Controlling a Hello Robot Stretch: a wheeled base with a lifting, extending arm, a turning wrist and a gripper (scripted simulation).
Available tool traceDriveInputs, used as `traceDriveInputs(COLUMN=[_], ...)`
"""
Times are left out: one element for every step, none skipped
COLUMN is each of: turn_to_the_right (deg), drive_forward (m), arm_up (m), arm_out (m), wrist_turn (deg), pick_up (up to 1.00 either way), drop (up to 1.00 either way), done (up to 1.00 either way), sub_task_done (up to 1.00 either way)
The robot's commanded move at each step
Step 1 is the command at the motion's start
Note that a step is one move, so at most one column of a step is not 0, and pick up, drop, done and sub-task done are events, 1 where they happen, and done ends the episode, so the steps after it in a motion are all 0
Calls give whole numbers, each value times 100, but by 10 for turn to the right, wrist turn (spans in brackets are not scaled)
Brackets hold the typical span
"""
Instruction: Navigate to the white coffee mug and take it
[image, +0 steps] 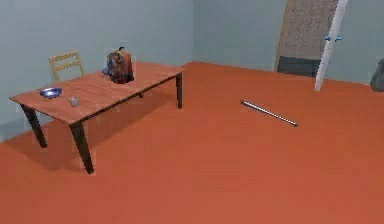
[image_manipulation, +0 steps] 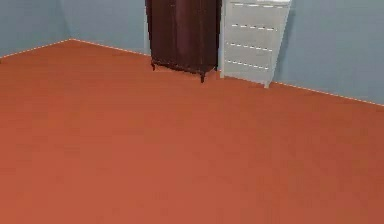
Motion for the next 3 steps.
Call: traceDriveInputs(turn_to_the_right=[-210,0,0], drive_forward=[0,5,100], arm_up=[0,0,0], arm_out=[0,0,0], wrist_turn=[0,0,0], pick_up=[0,0,0], drop=[0,0,0], done=[0,0,0], sub_task_done=[0,0,0])
